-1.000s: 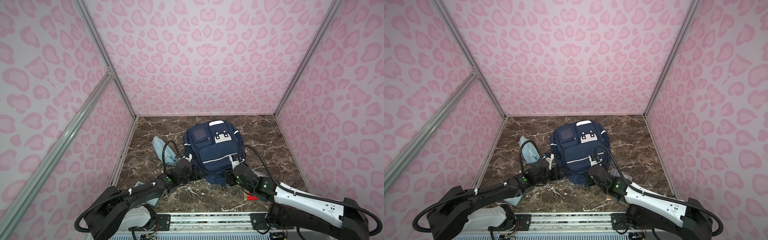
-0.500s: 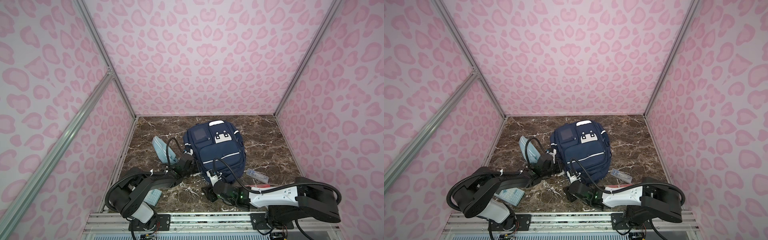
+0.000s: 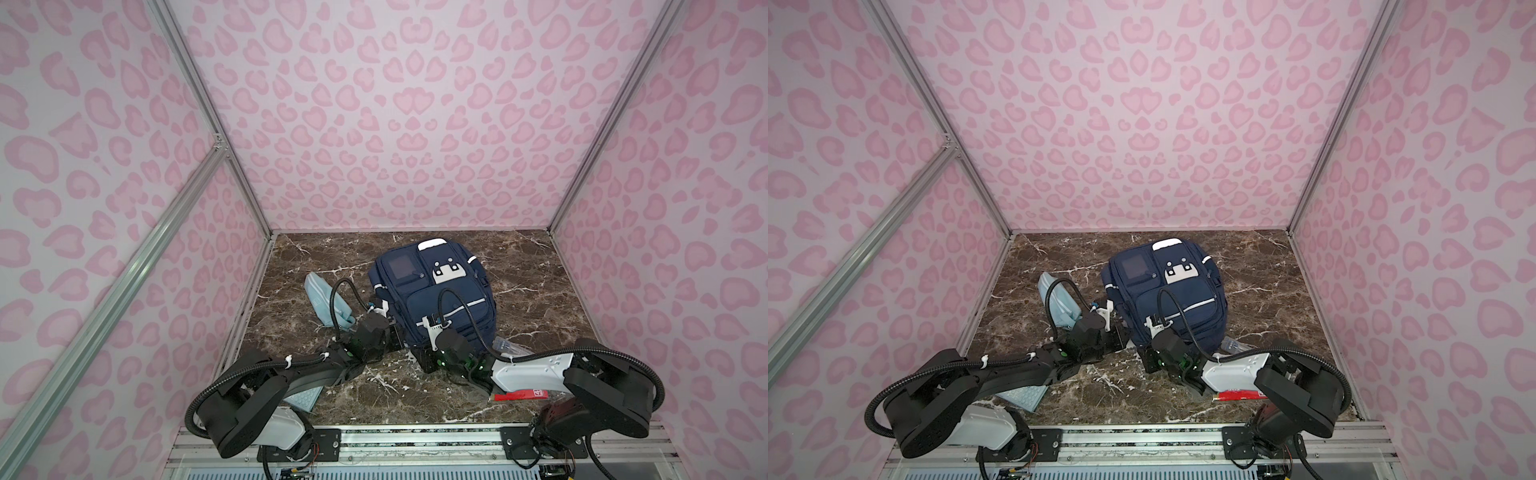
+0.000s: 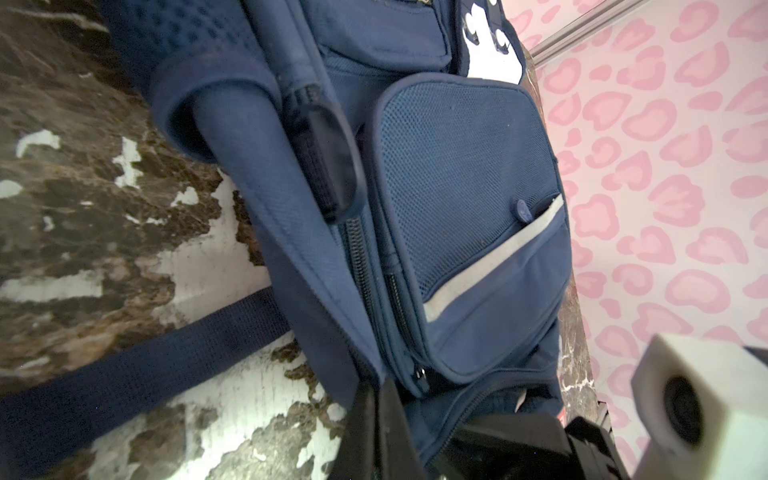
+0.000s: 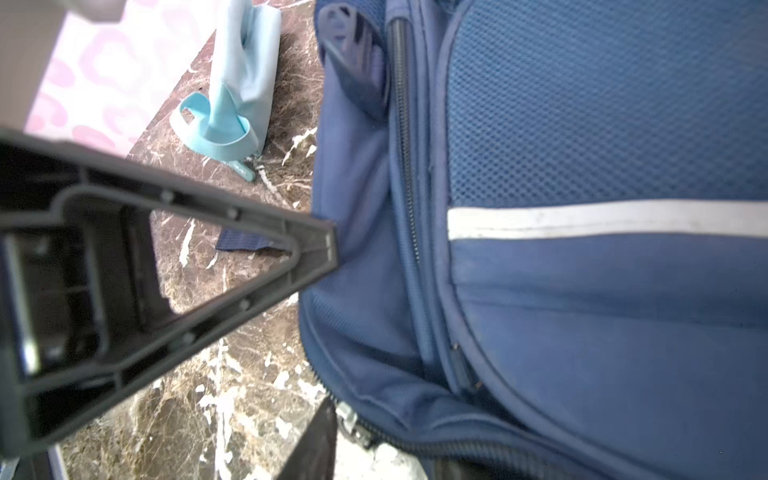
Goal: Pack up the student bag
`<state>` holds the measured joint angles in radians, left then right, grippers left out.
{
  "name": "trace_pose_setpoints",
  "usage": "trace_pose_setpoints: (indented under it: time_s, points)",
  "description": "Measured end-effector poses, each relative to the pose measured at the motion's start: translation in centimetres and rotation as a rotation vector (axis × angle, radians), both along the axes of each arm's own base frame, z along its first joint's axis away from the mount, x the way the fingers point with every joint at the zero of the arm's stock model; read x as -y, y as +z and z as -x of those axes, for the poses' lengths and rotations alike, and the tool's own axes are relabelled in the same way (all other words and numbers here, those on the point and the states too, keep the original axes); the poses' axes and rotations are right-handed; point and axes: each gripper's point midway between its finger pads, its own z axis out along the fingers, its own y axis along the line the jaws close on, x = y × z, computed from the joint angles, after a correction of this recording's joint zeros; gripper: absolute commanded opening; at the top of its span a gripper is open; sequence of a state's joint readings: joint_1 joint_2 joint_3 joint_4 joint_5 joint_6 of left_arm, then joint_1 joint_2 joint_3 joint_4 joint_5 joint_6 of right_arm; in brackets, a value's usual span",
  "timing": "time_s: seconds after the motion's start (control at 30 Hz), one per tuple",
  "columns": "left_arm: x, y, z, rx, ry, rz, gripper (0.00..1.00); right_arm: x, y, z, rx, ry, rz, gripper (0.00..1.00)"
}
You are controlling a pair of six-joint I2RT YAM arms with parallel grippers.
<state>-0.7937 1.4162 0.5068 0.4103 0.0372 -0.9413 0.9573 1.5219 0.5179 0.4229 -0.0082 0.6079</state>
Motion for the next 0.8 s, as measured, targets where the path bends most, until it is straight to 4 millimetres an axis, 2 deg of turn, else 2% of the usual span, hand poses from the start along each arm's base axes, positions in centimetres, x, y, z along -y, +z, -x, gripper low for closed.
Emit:
trace_pose_setpoints:
  time_s: [0.1,0.33,0.63,0.8]
  points:
    - [0.4,-0.2,0.3,-0.013,-0.003,0.013,0.03,-0.7,0.3,0.1,0.008,0.017,0.026,0.14]
    - [0.5,-0.5,0.8,-0.039,-0.016,0.012,0.03,0.0,0.3,0.4,0.033,-0.012,0.120,0.01]
    - [-1.3,0.2,0.3,-0.025,-0.003,-0.035,0.03,2.4,2.2,1.5,0.008,-0.061,0.137,0.00]
    - [-2.3,0.3,-0.1,-0.020,0.012,-0.059,0.03,4.6,2.5,2.2,-0.039,-0.100,0.180,0.00]
